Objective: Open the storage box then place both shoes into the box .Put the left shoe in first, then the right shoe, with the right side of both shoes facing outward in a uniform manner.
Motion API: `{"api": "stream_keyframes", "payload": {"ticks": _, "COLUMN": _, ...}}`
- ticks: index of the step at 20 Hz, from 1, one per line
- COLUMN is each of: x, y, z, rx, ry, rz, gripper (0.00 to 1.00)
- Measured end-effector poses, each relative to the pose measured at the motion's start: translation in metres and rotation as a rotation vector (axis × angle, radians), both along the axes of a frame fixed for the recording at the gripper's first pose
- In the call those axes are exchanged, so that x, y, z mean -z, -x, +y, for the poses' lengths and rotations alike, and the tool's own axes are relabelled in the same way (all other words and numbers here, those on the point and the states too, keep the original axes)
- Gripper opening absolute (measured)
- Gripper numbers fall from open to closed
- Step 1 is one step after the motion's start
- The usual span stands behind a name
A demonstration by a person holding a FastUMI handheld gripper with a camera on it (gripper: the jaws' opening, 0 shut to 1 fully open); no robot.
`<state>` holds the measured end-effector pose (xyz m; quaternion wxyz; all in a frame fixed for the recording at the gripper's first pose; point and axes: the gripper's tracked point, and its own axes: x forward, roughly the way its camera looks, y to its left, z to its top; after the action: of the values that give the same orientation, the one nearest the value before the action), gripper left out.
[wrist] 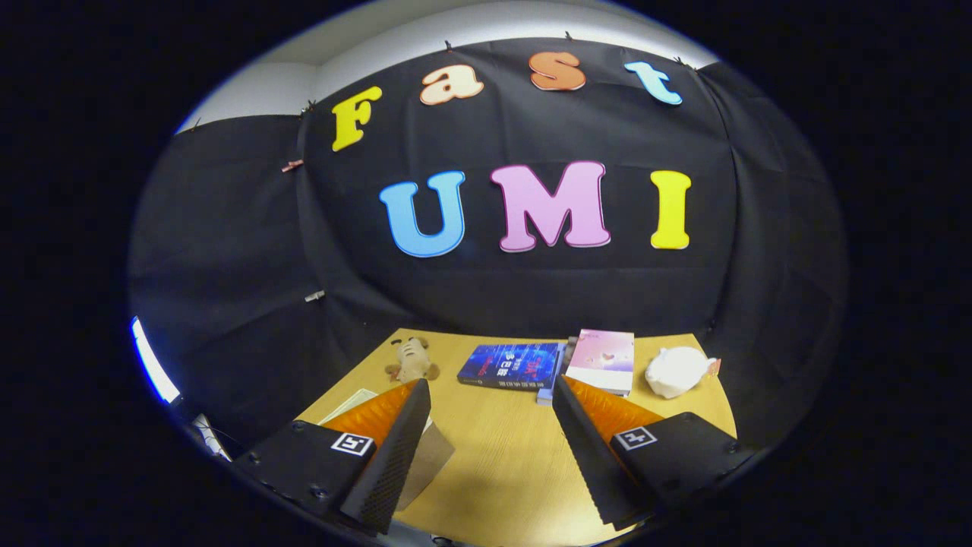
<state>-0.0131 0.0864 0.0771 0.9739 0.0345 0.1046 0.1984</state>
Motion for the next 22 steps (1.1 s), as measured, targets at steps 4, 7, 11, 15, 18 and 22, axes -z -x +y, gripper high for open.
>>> {"api": "stream_keyframes", "payload": {"ticks": 4, "x": -0.030, "y": 0.001, "z": -0.039, "rx": 0.022, "ry": -0.012, "rz": -0.126, "gripper": 0.98}}
{"api": "stream_keyframes", "payload": {"ticks": 7, "x": -0.036, "y": 0.002, "z": -0.061, "rx": 0.080, "ry": -0.010, "rz": -0.156, "gripper": 0.98}}
{"api": "stream_keyframes", "payload": {"ticks": 11, "x": -0.031, "y": 0.007, "z": -0.074, "rx": 0.133, "ry": -0.011, "rz": -0.165, "gripper": 0.98}}
{"api": "stream_keyframes", "payload": {"ticks": 15, "x": -0.020, "y": 0.007, "z": -0.077, "rx": 0.170, "ry": 0.034, "rz": -0.155, "gripper": 0.98}}
{"api": "stream_keyframes", "payload": {"ticks": 18, "x": -0.024, "y": 0.008, "z": -0.070, "rx": 0.174, "ry": -0.018, "rz": -0.176, "gripper": 0.98}}
{"api": "stream_keyframes", "payload": {"ticks": 22, "x": -0.031, "y": 0.011, "z": -0.077, "rx": 0.235, "ry": -0.051, "rz": -0.228, "gripper": 0.98}}
